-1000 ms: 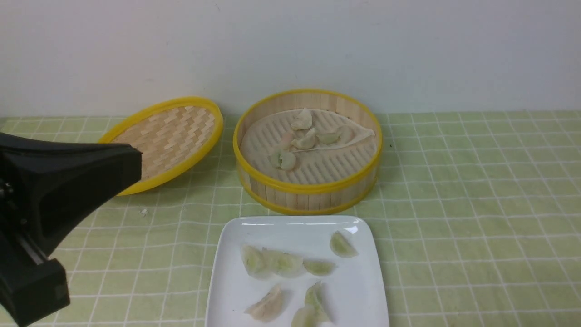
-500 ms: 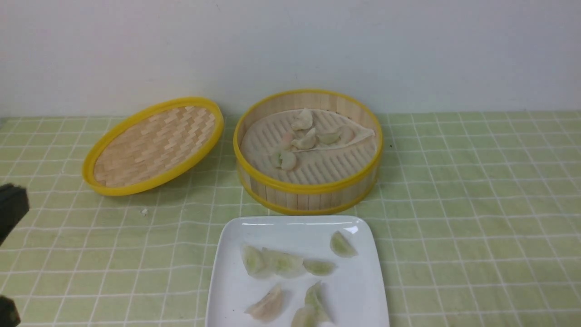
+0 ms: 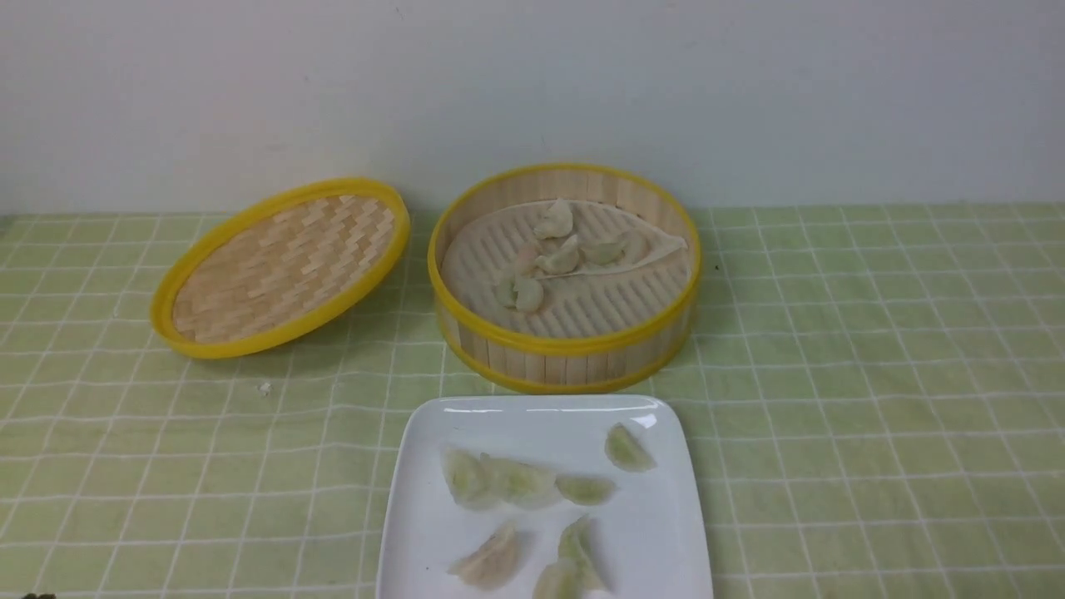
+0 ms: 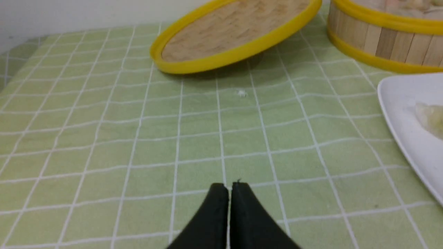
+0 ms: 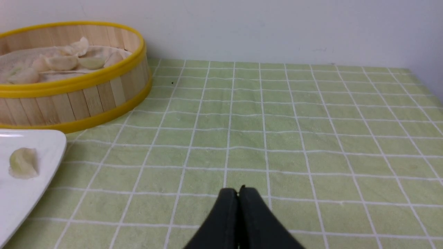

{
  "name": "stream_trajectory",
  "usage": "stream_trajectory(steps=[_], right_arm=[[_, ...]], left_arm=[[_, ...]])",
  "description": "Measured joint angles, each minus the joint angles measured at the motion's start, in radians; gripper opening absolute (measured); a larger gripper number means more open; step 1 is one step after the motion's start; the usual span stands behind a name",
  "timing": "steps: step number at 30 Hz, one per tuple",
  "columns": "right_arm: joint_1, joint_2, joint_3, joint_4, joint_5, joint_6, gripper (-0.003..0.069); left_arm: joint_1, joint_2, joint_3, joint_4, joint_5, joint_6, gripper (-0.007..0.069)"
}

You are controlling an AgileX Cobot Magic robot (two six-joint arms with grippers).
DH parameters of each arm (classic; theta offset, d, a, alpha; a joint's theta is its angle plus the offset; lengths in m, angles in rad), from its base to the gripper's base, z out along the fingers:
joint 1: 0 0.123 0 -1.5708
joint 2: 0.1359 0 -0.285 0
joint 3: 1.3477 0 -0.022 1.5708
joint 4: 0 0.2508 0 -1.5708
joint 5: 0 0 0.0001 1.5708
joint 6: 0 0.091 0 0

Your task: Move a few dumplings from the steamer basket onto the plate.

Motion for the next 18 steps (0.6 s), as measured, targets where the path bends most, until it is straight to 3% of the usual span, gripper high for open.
stream_trajectory(steps=[18], right_arm=[[0.0,0.0,0.0,0.0,0.001,0.0,-0.0015]], left_arm=[[0.0,0.0,0.005,0.0,-0.018,-0.001,-0.0006]])
